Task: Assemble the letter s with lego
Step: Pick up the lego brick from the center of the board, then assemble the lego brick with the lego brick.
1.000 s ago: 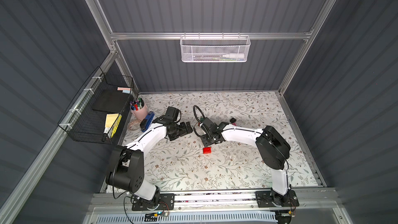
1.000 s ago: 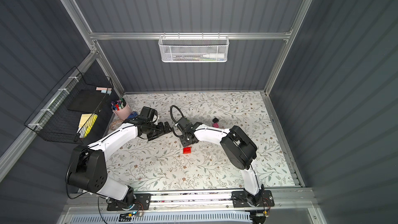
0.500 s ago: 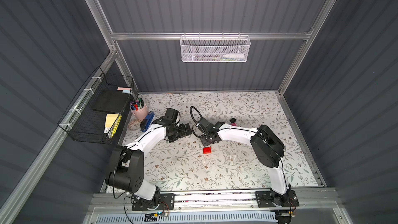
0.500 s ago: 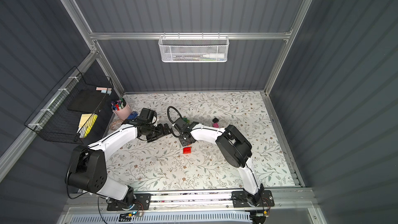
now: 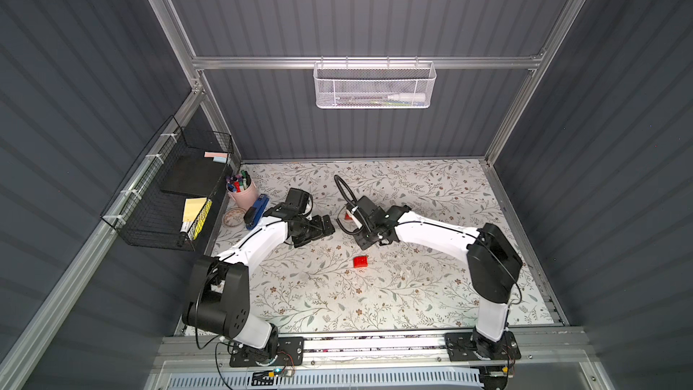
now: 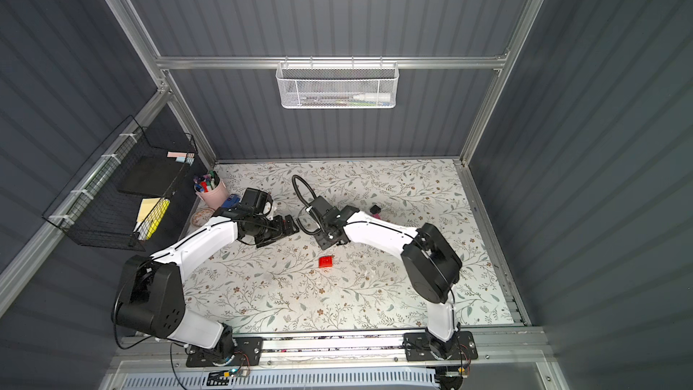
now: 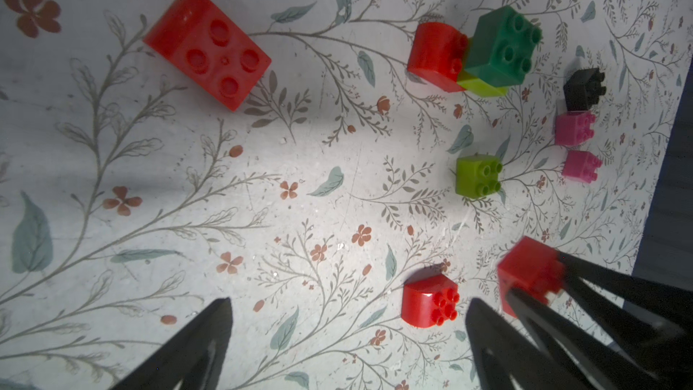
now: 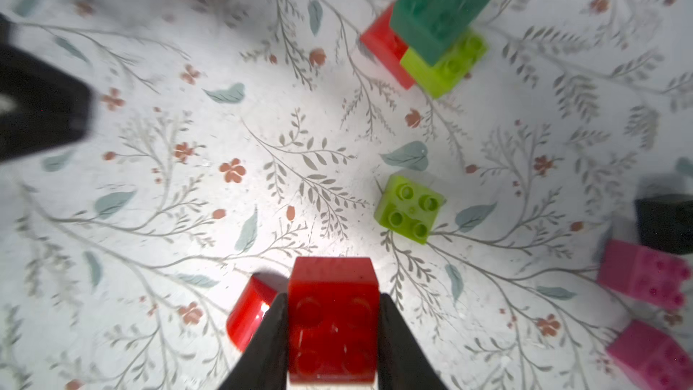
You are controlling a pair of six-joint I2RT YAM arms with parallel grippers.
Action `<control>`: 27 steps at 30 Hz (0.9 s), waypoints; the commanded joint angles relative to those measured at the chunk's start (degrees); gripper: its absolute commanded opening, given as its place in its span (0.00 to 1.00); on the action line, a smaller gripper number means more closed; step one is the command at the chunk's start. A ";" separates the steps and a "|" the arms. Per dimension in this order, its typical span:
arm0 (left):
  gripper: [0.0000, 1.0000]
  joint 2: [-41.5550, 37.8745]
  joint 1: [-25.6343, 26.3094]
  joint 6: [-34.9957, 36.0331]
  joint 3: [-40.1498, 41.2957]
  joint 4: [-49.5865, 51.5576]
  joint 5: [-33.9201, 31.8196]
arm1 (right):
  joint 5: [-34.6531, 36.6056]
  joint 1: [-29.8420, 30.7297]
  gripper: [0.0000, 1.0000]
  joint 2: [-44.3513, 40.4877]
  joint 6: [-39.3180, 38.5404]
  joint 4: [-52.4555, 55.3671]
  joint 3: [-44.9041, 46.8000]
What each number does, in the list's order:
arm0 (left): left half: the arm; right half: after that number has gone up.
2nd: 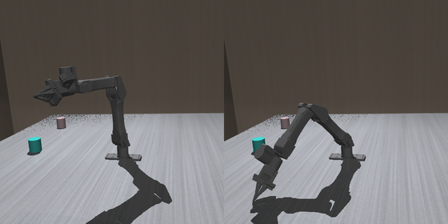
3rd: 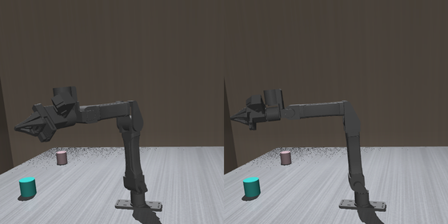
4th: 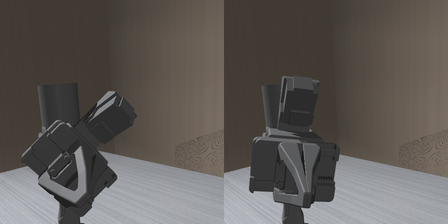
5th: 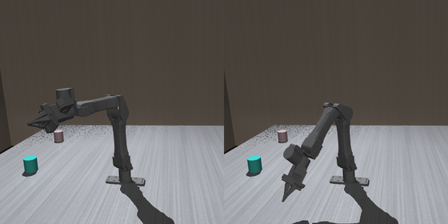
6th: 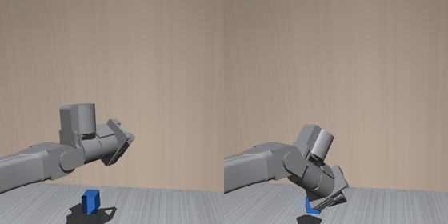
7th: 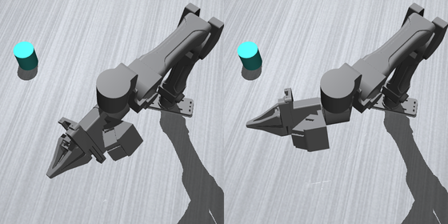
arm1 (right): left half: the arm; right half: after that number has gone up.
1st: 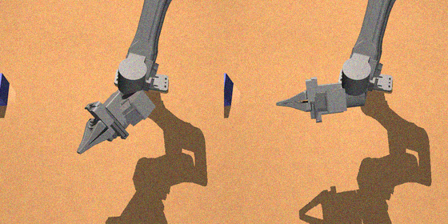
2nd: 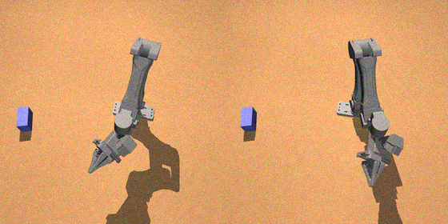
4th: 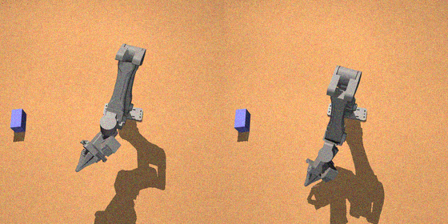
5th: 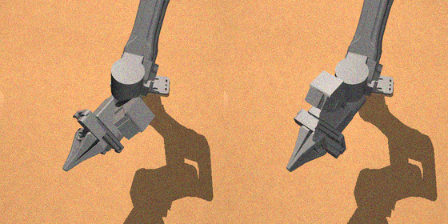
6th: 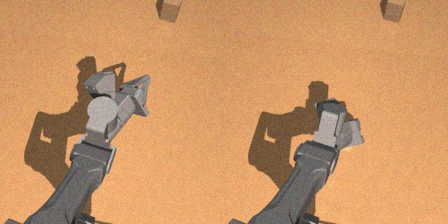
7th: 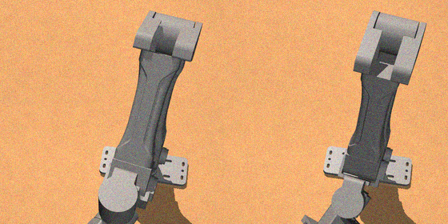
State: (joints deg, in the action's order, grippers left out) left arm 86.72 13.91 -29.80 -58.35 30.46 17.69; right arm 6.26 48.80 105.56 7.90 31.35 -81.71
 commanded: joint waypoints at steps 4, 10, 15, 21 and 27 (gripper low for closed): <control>1.00 -2.31 -0.38 5.55 -1.27 2.29 2.36 | -10.09 -6.01 0.22 -2.99 -18.31 6.06 -0.25; 1.00 -0.99 -0.38 6.22 -1.54 1.28 4.70 | -18.09 -10.07 0.20 0.77 -34.56 12.54 -4.85; 0.99 -0.59 -0.38 6.78 -2.21 0.96 4.88 | -19.39 -11.08 0.10 3.73 -43.41 13.21 -6.53; 1.00 0.12 -0.38 7.50 -2.44 0.52 5.47 | -19.61 -12.04 0.10 7.05 -51.56 13.58 -8.82; 1.00 0.65 -0.38 8.35 -2.46 0.66 5.47 | -17.28 -13.03 0.11 10.99 -58.79 16.28 -12.00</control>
State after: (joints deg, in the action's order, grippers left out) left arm 86.85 13.91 -23.18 -59.27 30.52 22.15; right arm -11.33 36.23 114.87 -44.45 44.60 -91.57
